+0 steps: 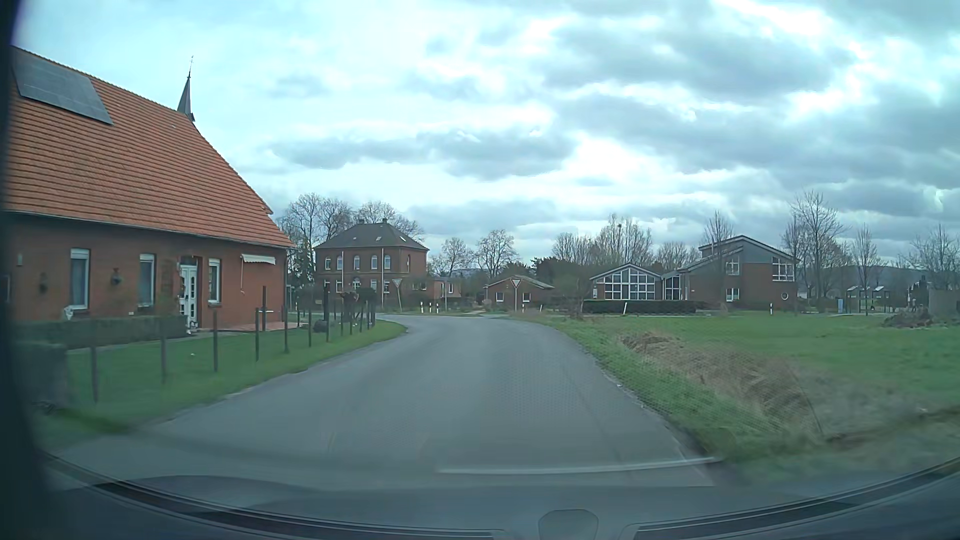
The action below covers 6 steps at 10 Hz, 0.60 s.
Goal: Follow the waypoints while adhering to traffic rules and regulations
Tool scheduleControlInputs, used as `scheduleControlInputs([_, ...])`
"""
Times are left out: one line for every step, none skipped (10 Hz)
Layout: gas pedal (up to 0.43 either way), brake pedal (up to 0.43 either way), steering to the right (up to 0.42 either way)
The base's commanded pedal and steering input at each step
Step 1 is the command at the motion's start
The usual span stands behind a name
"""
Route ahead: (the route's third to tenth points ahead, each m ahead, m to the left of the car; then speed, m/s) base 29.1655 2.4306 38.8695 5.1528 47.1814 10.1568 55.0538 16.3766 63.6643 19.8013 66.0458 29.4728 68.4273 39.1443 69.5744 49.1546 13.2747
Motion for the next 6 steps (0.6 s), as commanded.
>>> scheduleControlInputs([0.000,0.152,0.004])
scheduleControlInputs([0.000,0.152,0.000])
scheduleControlInputs([0.000,0.159,0.000])
scheduleControlInputs([0.000,0.152,-0.001])
scheduleControlInputs([0.000,0.146,-0.001])
scheduleControlInputs([0.000,0.140,-0.001])
